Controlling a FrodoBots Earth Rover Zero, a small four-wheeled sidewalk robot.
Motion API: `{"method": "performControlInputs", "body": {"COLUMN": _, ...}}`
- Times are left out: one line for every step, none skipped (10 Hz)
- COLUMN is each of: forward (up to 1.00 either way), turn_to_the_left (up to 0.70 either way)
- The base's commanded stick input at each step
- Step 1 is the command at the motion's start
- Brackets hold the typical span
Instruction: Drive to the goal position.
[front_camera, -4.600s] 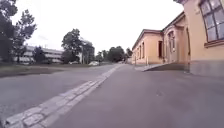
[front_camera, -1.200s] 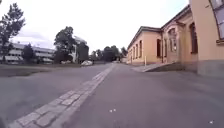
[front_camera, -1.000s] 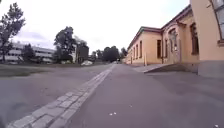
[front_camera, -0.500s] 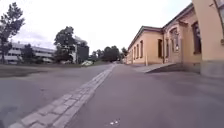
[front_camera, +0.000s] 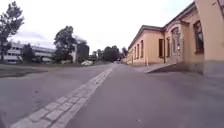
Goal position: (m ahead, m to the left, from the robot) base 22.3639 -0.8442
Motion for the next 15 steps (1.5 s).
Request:
{"method": "performControlInputs", "body": {"forward": 0.45, "turn_to_the_left": 0.00}}
{"method": "performControlInputs", "body": {"forward": 0.45, "turn_to_the_left": 0.00}}
{"method": "performControlInputs", "body": {"forward": 0.45, "turn_to_the_left": 0.00}}
{"method": "performControlInputs", "body": {"forward": 0.45, "turn_to_the_left": 0.00}}
{"method": "performControlInputs", "body": {"forward": 0.45, "turn_to_the_left": 0.00}}
{"method": "performControlInputs", "body": {"forward": 0.45, "turn_to_the_left": 0.00}}
{"method": "performControlInputs", "body": {"forward": 0.45, "turn_to_the_left": 0.00}}
{"method": "performControlInputs", "body": {"forward": 0.45, "turn_to_the_left": 0.00}}
{"method": "performControlInputs", "body": {"forward": 0.45, "turn_to_the_left": 0.00}}
{"method": "performControlInputs", "body": {"forward": 0.45, "turn_to_the_left": 0.00}}
{"method": "performControlInputs", "body": {"forward": 0.45, "turn_to_the_left": 0.00}}
{"method": "performControlInputs", "body": {"forward": 0.45, "turn_to_the_left": 0.00}}
{"method": "performControlInputs", "body": {"forward": 0.45, "turn_to_the_left": 0.00}}
{"method": "performControlInputs", "body": {"forward": 0.45, "turn_to_the_left": 0.00}}
{"method": "performControlInputs", "body": {"forward": 0.45, "turn_to_the_left": 0.00}}
